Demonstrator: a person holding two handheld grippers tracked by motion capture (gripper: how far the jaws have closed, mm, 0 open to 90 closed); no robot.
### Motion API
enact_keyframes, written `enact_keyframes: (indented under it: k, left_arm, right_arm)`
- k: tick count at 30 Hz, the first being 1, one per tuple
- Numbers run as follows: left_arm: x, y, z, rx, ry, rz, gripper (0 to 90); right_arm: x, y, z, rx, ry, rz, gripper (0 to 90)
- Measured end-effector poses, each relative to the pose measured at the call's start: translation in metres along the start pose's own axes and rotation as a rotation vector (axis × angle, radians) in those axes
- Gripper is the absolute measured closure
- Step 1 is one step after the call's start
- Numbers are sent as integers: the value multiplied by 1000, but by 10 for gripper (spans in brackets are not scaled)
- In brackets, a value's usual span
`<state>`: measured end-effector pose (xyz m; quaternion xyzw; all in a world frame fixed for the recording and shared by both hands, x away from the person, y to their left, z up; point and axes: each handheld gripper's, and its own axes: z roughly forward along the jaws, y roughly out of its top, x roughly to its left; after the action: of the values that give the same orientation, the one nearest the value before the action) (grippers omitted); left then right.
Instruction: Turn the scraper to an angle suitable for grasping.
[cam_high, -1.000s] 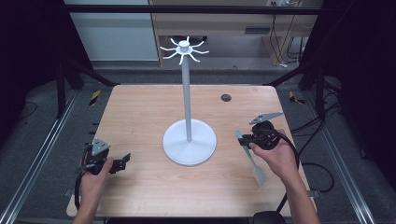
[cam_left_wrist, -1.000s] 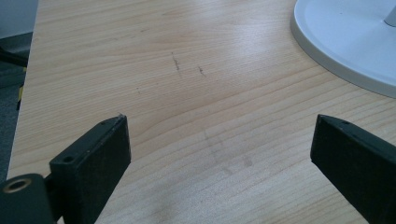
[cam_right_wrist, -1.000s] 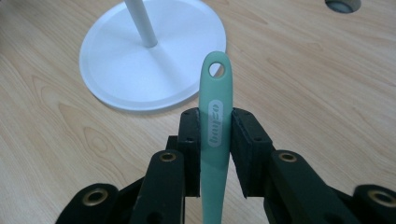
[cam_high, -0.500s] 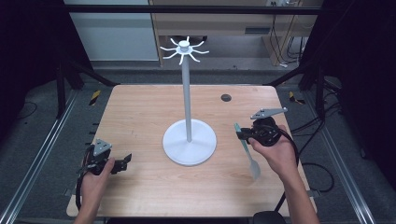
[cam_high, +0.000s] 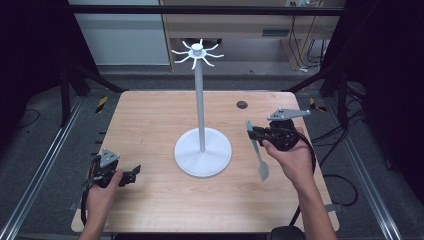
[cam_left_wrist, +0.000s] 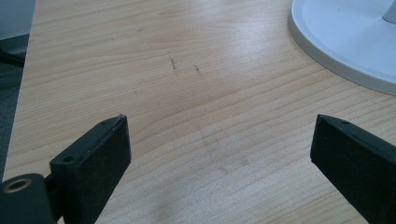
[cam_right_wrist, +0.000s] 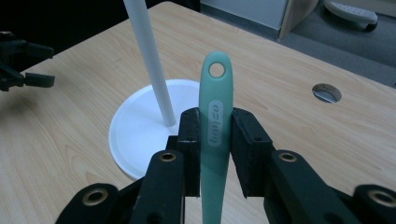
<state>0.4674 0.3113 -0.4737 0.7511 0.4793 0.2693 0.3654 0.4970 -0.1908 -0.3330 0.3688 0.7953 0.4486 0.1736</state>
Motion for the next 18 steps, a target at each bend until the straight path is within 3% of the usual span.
enact_keyframes:
  k: [18]
  left_arm:
    - [-1,0,-1,-11,-11,3,47]
  right_arm:
    - [13,27,0,-136,-12,-2,743]
